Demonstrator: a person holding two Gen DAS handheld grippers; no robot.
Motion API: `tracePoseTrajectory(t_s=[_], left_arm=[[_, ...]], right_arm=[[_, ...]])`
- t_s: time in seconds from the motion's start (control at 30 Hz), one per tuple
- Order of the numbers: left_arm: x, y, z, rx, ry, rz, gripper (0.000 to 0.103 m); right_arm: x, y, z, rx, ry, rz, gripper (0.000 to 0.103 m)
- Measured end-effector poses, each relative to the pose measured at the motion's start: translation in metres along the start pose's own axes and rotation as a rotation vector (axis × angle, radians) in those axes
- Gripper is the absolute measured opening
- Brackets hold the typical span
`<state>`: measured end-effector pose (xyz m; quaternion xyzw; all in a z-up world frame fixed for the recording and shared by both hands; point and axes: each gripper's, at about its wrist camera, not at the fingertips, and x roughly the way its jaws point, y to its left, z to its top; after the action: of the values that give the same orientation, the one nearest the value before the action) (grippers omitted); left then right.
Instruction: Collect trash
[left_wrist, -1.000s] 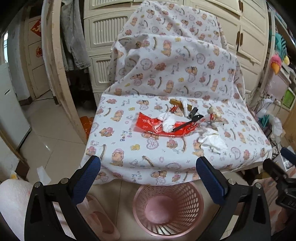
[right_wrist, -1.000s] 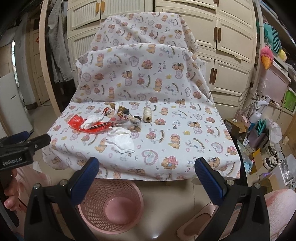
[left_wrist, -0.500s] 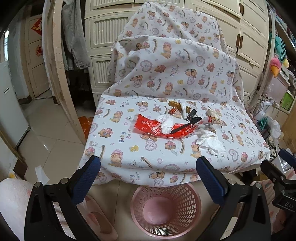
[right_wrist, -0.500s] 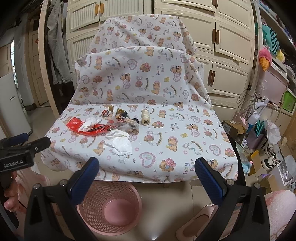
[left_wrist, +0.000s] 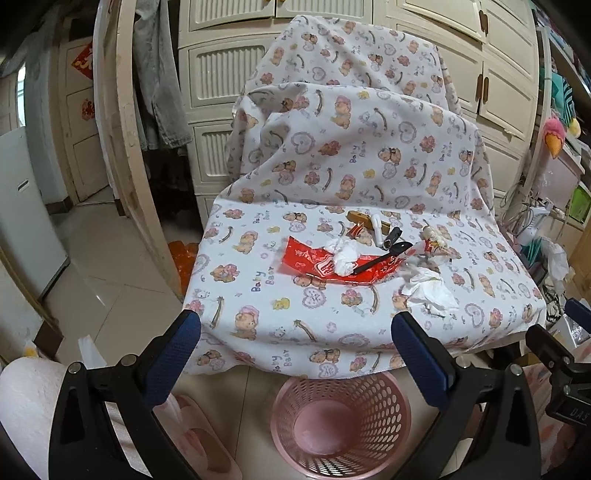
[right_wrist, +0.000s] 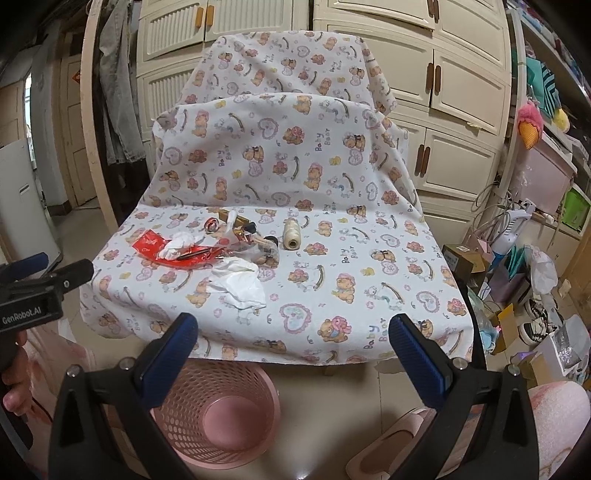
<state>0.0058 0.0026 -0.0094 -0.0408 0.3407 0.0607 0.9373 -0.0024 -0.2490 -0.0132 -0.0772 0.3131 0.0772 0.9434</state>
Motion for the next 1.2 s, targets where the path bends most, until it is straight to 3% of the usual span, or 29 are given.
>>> tracePoseTrajectory(t_s=[0.6,1.2], left_arm=[[0.003,-0.002,-0.009,0.038,0.006,0.009,0.102],[0.004,0.000,-0.009,0.020,0.013,0.003,0.102]], right_arm=[[0.002,0.012,-0.003,-0.069,-0.008,-0.029,0.103],[0.004,0.009,-0.003,-0.039,0.007,-0.019,0.103]])
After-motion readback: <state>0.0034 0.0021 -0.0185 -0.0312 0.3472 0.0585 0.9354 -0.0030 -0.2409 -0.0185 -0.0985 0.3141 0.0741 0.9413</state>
